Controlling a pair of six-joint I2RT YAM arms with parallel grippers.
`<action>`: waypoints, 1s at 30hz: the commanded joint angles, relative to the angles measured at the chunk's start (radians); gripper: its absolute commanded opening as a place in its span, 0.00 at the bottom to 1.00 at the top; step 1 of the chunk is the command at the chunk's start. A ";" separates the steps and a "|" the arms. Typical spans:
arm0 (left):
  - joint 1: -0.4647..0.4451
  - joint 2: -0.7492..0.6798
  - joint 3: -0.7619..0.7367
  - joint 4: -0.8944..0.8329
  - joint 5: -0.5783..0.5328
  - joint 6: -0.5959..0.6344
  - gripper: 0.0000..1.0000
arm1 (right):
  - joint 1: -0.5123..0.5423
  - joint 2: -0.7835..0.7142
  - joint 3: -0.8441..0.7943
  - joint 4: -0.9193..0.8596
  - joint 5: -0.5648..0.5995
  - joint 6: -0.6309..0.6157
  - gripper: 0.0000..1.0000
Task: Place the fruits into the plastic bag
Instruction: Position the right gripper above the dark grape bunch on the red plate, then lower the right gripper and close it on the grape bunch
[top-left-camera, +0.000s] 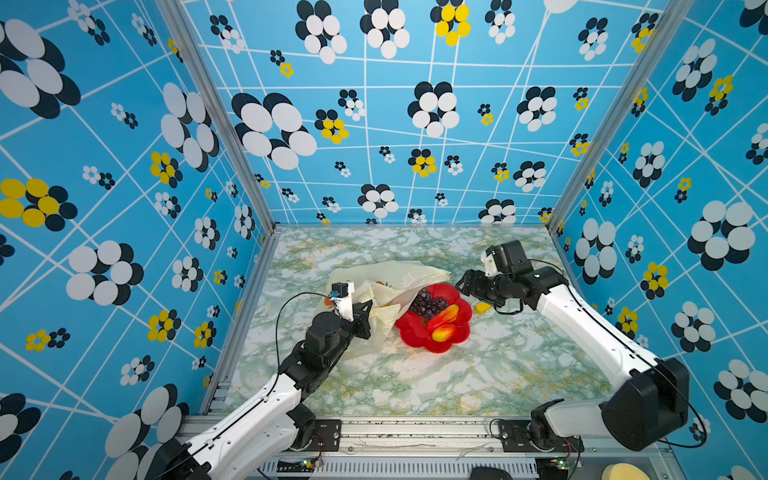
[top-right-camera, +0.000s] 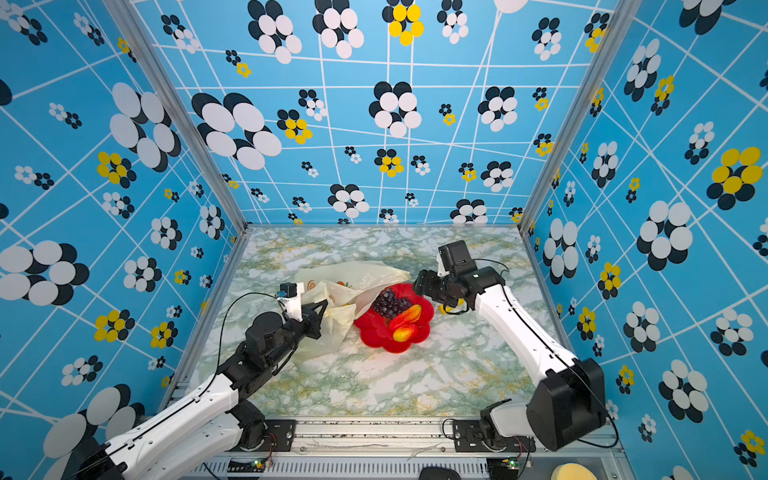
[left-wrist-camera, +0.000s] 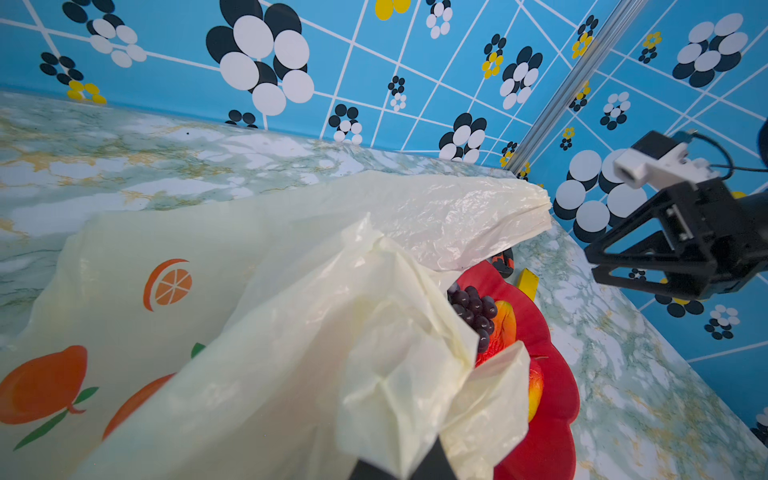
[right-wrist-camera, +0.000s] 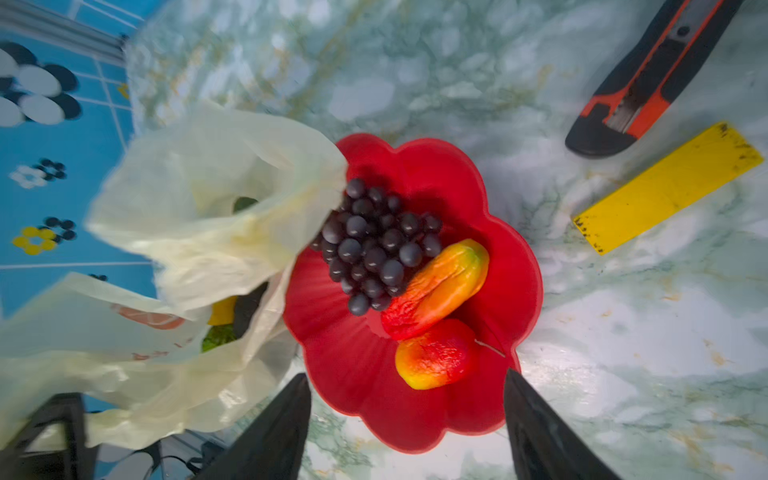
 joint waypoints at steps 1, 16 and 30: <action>0.008 -0.016 0.023 -0.026 -0.010 0.005 0.00 | 0.010 0.042 0.001 -0.016 -0.054 -0.001 0.70; 0.016 -0.033 0.012 -0.017 -0.018 0.000 0.00 | 0.180 0.294 0.198 0.008 -0.004 -0.273 0.86; 0.030 -0.012 0.036 -0.016 -0.008 0.000 0.00 | 0.220 0.419 0.176 0.126 0.060 -0.992 0.94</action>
